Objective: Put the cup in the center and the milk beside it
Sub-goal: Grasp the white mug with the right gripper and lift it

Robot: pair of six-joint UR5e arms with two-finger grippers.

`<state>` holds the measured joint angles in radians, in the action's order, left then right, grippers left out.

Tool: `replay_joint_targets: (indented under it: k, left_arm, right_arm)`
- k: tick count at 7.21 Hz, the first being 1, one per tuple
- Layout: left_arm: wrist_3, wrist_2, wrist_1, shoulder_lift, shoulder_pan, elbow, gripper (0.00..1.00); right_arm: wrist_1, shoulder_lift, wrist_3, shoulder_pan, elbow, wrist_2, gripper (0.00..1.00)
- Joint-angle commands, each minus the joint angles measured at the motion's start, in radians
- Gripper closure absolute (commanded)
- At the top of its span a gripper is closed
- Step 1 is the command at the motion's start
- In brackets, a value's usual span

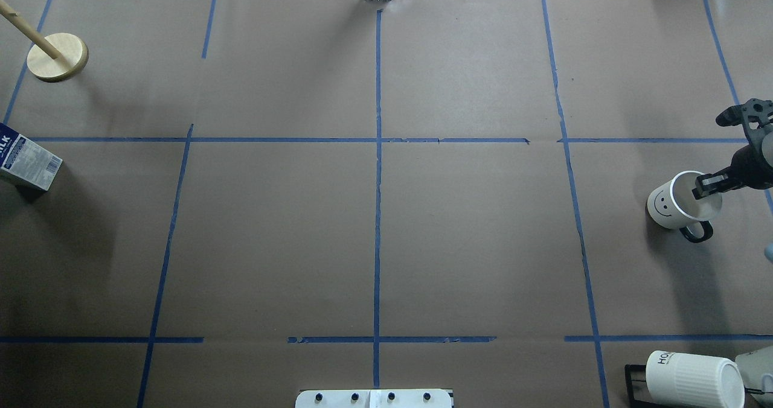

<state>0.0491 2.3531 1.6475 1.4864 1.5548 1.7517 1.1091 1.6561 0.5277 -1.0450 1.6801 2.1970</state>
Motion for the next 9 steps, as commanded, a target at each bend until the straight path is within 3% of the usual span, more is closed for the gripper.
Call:
replay_joint_targets:
  k: [1,2,4,6,8,9]
  left_arm:
    - [0.000,0.000,0.000,0.000,0.001,0.000,0.00]
    - [0.000,0.000,0.000,0.000,0.001,0.000,0.00]
    - [0.000,0.002,0.000,0.000,0.001,0.002,0.00]
    - [0.000,0.003,0.000,0.000,0.001,0.003,0.00]
    - [0.000,0.003,0.000,-0.003,0.001,0.005,0.00]
    - [0.000,0.003,0.000,-0.003,0.001,0.008,0.00]
  right_arm:
    - [0.017,-0.001,0.005,-0.001,0.039,0.004,1.00]
    - [0.073,-0.007,0.064,0.000,0.082,0.016,1.00]
    - [0.245,-0.138,0.271,0.000,0.180,0.020,1.00]
    - [0.323,-0.305,0.430,0.101,0.175,0.003,1.00]
    - [0.508,-0.523,0.564,0.227,0.147,-0.112,1.00]
    - [0.553,-0.653,0.656,0.273,0.066,-0.155,1.00]
